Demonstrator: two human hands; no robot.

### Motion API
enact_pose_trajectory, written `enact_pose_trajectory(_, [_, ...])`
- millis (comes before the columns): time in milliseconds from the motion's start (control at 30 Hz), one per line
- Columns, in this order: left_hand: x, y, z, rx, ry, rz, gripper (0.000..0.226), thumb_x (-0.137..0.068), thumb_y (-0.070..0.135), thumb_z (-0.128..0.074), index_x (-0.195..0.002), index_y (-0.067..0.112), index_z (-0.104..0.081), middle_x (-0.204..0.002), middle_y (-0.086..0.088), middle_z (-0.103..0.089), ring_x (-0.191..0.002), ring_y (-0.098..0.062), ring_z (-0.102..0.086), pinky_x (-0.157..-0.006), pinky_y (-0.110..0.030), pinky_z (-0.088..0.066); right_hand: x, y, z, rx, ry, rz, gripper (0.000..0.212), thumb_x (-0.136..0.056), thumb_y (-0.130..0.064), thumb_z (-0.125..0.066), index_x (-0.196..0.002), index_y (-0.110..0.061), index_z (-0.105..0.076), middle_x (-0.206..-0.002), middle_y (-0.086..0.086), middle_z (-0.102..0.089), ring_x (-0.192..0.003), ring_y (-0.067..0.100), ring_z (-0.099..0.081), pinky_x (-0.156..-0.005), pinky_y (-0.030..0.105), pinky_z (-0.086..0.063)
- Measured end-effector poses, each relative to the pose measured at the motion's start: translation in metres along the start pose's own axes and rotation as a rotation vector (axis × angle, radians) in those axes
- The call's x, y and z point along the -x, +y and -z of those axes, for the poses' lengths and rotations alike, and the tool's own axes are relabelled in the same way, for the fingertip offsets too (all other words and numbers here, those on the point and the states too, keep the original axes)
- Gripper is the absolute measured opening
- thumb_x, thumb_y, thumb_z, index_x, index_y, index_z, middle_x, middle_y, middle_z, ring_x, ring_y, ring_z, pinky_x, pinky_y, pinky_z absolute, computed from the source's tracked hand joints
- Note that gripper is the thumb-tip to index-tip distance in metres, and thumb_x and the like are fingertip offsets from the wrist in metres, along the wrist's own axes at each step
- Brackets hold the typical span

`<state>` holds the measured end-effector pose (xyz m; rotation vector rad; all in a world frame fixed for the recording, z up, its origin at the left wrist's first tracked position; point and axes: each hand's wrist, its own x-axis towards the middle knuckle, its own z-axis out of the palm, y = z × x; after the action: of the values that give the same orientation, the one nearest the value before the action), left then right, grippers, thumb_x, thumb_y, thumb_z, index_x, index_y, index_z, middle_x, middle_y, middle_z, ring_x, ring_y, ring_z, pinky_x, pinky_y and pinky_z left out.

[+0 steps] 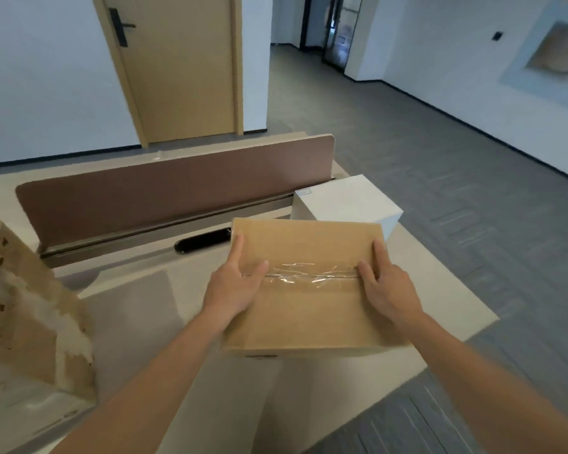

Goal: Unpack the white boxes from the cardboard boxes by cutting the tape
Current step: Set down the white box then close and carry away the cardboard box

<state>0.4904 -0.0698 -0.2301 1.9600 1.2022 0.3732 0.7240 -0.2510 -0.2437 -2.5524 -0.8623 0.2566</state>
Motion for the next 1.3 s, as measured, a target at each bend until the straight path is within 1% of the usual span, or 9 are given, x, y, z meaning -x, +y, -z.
enact_pose_trajectory(233, [0.029, 0.124, -0.103, 0.017, -0.137, -0.18, 0.082, -0.091, 0.056, -0.061, -0.156, 0.048, -0.011, -0.148, 0.004, -0.052, -0.133, -0.026, -0.05, -0.105, -0.036, -0.04, 0.026, 0.135, 0.101, -0.041, 0.134, -0.174, 0.067, -0.093, -0.069, -0.028, -0.151, -0.046, -0.001, -0.129, 0.013, -0.059, -0.114, 0.036, -0.057, -0.094, 0.051, -0.046])
enact_pose_trajectory(333, [0.049, 0.187, -0.165, 0.034, -0.201, -0.25, 0.084, -0.09, 0.056, -0.062, -0.157, 0.045, -0.013, -0.154, 0.008, -0.043, -0.14, -0.024, -0.042, -0.11, -0.036, -0.035, 0.041, 0.209, 0.147, -0.051, 0.184, -0.268, 0.069, -0.092, -0.071, -0.028, -0.15, -0.048, -0.001, -0.131, 0.014, -0.057, -0.116, 0.039, -0.056, -0.094, 0.053, -0.045])
enact_pose_trajectory(467, [0.08, 0.266, -0.249, 0.011, -0.287, -0.339, 0.084, -0.091, 0.056, -0.062, -0.158, 0.04, -0.013, -0.158, 0.003, -0.039, -0.143, -0.026, -0.038, -0.112, -0.038, -0.032, 0.065, 0.303, 0.206, -0.078, 0.253, -0.368, 0.068, -0.093, -0.069, -0.03, -0.151, -0.046, -0.003, -0.13, 0.014, -0.058, -0.116, 0.039, -0.056, -0.092, 0.051, -0.045])
enact_pose_trajectory(600, [0.11, 0.334, -0.327, -0.017, -0.39, -0.402, 0.083, -0.09, 0.058, -0.061, -0.156, 0.046, -0.012, -0.154, 0.001, -0.043, -0.139, -0.028, -0.043, -0.112, -0.043, -0.038, 0.09, 0.389, 0.256, -0.095, 0.316, -0.457, 0.066, -0.093, -0.068, -0.032, -0.15, -0.046, -0.005, -0.126, 0.013, -0.061, -0.113, 0.039, -0.058, -0.092, 0.053, -0.047])
enact_pose_trajectory(800, [0.138, 0.416, -0.432, 0.012, -0.54, -0.487, 0.083, -0.09, 0.056, -0.063, -0.156, 0.046, -0.014, -0.155, 0.003, -0.042, -0.141, -0.025, -0.04, -0.114, -0.043, -0.035, 0.114, 0.493, 0.309, -0.095, 0.402, -0.607, 0.064, -0.095, -0.066, -0.03, -0.151, -0.046, -0.007, -0.129, 0.016, -0.059, -0.113, 0.04, -0.058, -0.091, 0.052, -0.046])
enact_pose_trajectory(1000, [0.145, 0.498, -0.543, -0.025, -0.65, -0.576, 0.083, -0.092, 0.055, -0.061, -0.157, 0.044, -0.011, -0.153, 0.001, -0.045, -0.141, -0.027, -0.039, -0.109, -0.041, -0.036, 0.101, 0.593, 0.358, -0.014, 0.49, -0.722, 0.048, -0.103, -0.049, -0.021, -0.15, -0.043, -0.011, -0.118, 0.016, -0.063, -0.105, 0.04, -0.058, -0.083, 0.049, -0.044])
enact_pose_trajectory(1133, [0.137, 0.56, -0.619, -0.008, -0.733, -0.613, 0.084, -0.093, 0.055, -0.06, -0.158, 0.042, -0.008, -0.156, 0.0, -0.042, -0.143, -0.027, -0.037, -0.111, -0.042, -0.034, 0.08, 0.66, 0.396, 0.045, 0.522, -0.789, 0.051, -0.101, -0.053, -0.019, -0.15, -0.045, -0.007, -0.108, 0.013, -0.065, -0.093, 0.035, -0.061, -0.079, 0.048, -0.049])
enact_pose_trajectory(1200, [0.134, 0.595, -0.652, 0.019, -0.789, -0.638, 0.085, -0.093, 0.054, -0.059, -0.158, 0.043, -0.005, -0.159, 0.003, -0.035, -0.145, -0.026, -0.035, -0.112, -0.043, -0.033, 0.071, 0.688, 0.417, 0.063, 0.539, -0.82, 0.055, -0.098, -0.057, -0.019, -0.15, -0.045, -0.004, -0.109, 0.012, -0.066, -0.093, 0.034, -0.062, -0.08, 0.049, -0.051])
enact_pose_trajectory(1300, [0.136, 0.647, -0.699, 0.035, -0.854, -0.707, 0.08, -0.095, 0.054, -0.057, -0.157, 0.045, -0.007, -0.161, 0.006, -0.032, -0.147, -0.026, -0.03, -0.115, -0.045, -0.03, 0.062, 0.728, 0.451, 0.085, 0.582, -0.865, 0.057, -0.101, -0.054, -0.023, -0.153, -0.041, -0.006, -0.114, 0.011, -0.066, -0.099, 0.034, -0.061, -0.077, 0.046, -0.048])
